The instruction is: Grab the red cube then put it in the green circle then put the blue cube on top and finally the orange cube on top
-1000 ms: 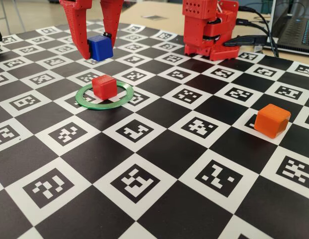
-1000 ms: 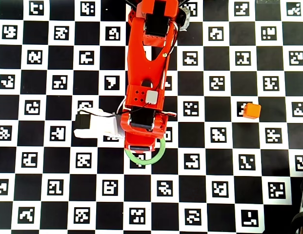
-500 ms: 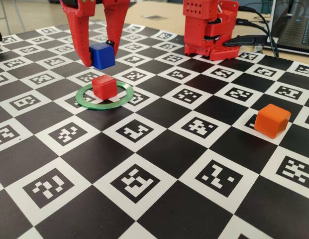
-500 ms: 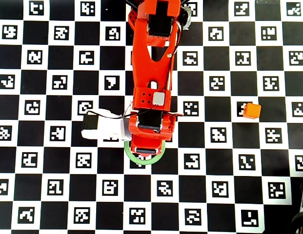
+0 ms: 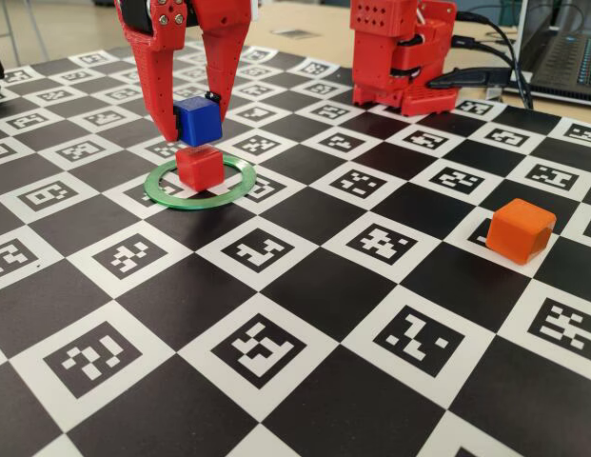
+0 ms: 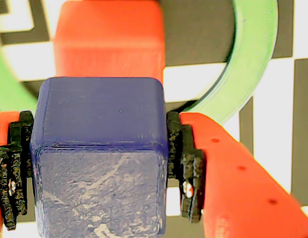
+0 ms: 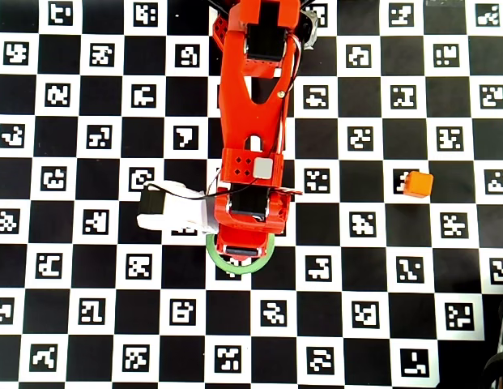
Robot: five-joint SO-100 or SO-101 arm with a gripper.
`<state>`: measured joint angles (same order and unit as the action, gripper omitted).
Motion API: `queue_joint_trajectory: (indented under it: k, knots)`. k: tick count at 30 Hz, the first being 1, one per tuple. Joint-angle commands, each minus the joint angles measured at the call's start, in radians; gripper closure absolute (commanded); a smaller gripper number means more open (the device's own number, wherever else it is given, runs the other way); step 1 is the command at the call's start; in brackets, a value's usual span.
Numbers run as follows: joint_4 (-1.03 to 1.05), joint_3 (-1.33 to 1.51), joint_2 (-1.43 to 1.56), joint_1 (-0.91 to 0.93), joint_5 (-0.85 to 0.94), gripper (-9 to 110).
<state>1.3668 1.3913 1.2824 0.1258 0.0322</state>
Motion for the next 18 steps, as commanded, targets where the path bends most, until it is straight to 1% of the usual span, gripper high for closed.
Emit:
queue_joint_trajectory:
  k: [1, 18]
  knots:
    - [-0.011, -0.029, 0.127, 0.003, 0.009, 97]
    - [-0.025, -0.023, 0.117, -0.003, 0.014, 97]
